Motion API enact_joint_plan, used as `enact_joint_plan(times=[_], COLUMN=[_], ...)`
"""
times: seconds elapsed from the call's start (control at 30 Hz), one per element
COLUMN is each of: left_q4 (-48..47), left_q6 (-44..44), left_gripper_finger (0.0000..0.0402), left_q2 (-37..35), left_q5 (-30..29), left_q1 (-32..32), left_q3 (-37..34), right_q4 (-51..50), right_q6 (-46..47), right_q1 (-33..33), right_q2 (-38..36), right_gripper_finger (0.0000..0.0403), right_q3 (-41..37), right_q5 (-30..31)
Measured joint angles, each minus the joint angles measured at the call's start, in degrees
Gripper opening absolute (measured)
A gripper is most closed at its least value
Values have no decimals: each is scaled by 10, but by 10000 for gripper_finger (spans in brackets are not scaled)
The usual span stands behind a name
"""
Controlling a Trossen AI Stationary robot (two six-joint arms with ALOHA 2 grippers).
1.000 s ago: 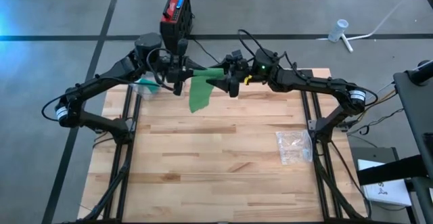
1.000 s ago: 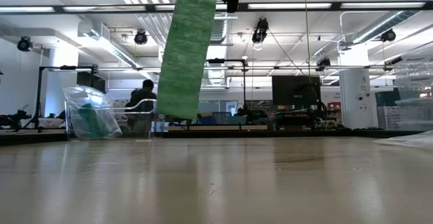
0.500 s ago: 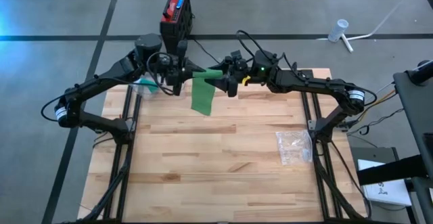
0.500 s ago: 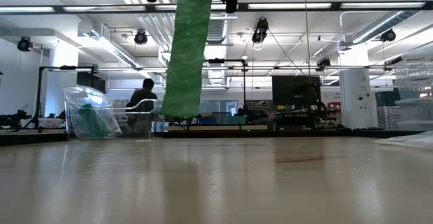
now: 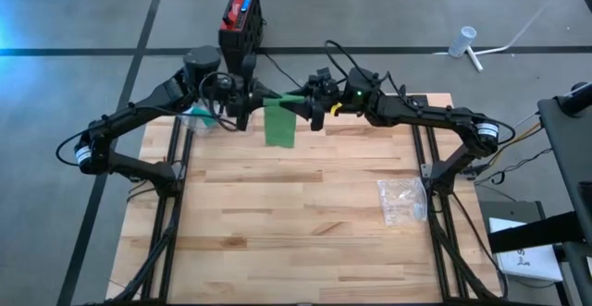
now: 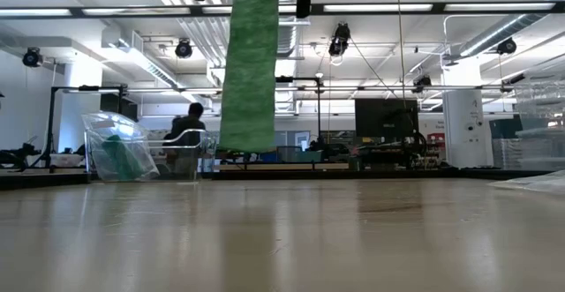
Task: Roll bandage
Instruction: Roll the green bandage
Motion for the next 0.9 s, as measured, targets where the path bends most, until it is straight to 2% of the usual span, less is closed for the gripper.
enact_joint_plan(times=[0.13,0.27,0.47,0.6,0.7,0.8,0.9], left_q4=[19,18,1,-3,-1,5,2], left_q6=[-102,-177,-350,-444,-483,-536,-595], left_gripper_finger=[44,78,174,248,295,330,345], left_q2=[0,0,-9,-12,-12,-6,0], left_q5=[-6,-10,-46,-44,-31,-28,-29], left_q1=[0,1,1,1,0,-2,-3], left_q3=[0,0,0,0,0,0,0], right_q4=[2,2,4,4,-6,-8,-1], right_q6=[-5,-21,-53,-77,-93,-103,-106], right_q1=[0,0,0,0,0,0,0], right_q2=[0,-1,-2,-2,-2,0,-1], right_gripper_finger=[133,110,95,85,78,74,74], right_q3=[0,1,-1,-2,-4,-4,-4], right_q5=[10,19,22,19,19,20,24])
